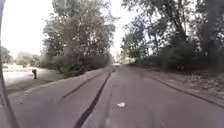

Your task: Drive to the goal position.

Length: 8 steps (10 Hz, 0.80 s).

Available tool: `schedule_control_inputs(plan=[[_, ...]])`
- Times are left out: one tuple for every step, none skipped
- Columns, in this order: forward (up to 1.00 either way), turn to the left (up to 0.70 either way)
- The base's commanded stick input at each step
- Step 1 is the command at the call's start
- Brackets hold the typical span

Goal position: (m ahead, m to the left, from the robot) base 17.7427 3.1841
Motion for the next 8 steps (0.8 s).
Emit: schedule_control_inputs(plan=[[0.70,-0.26],[0.70,-0.12],[0.70,-0.07],[0.70,-0.03],[0.70,0.00],[0.70,0.00],[0.70,0.00],[0.70,0.00]])
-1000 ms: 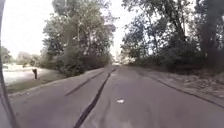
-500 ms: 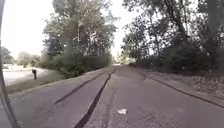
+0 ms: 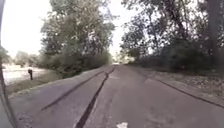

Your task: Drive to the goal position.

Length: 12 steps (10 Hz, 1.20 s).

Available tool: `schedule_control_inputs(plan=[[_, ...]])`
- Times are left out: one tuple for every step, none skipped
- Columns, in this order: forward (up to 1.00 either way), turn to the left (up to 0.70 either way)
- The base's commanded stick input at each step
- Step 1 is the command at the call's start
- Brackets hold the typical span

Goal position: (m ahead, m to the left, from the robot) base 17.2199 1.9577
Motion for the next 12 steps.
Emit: schedule_control_inputs(plan=[[0.70,0.00],[0.70,0.00],[0.70,0.00],[0.70,0.00],[0.70,0.00],[0.70,0.00],[0.70,0.00],[0.70,0.00],[0.70,0.00],[0.70,0.00],[0.70,0.00],[0.70,0.00]])
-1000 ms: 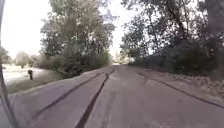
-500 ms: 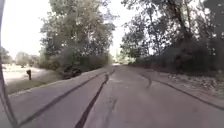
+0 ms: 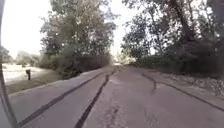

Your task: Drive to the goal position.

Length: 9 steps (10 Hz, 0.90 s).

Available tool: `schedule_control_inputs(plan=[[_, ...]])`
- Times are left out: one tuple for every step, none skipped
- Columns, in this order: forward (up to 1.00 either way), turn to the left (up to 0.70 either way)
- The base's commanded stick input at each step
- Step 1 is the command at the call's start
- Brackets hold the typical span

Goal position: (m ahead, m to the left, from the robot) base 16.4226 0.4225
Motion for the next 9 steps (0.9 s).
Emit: schedule_control_inputs(plan=[[0.70,0.00],[0.70,0.00],[0.70,0.00],[0.70,0.00],[0.70,0.00],[0.70,0.00],[0.70,0.00],[0.70,0.00],[0.70,0.00]])
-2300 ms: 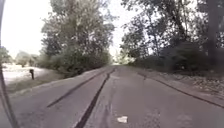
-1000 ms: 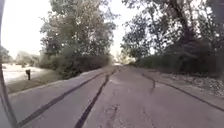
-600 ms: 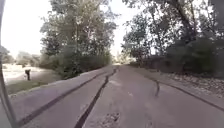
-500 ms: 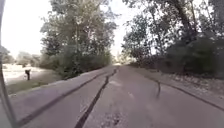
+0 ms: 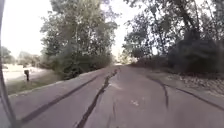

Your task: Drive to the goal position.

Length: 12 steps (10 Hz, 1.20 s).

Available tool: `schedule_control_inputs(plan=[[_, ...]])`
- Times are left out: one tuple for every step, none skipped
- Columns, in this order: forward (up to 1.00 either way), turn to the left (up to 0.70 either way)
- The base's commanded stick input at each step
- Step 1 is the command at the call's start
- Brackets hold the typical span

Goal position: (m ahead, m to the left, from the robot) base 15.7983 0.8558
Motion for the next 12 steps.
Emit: schedule_control_inputs(plan=[[0.70,0.00],[0.70,0.00],[0.70,0.00],[0.70,0.00],[0.70,0.00],[0.70,0.00],[0.70,0.00],[0.70,0.00],[0.70,-0.03],[0.70,-0.07],[0.70,-0.11],[0.70,-0.05]])
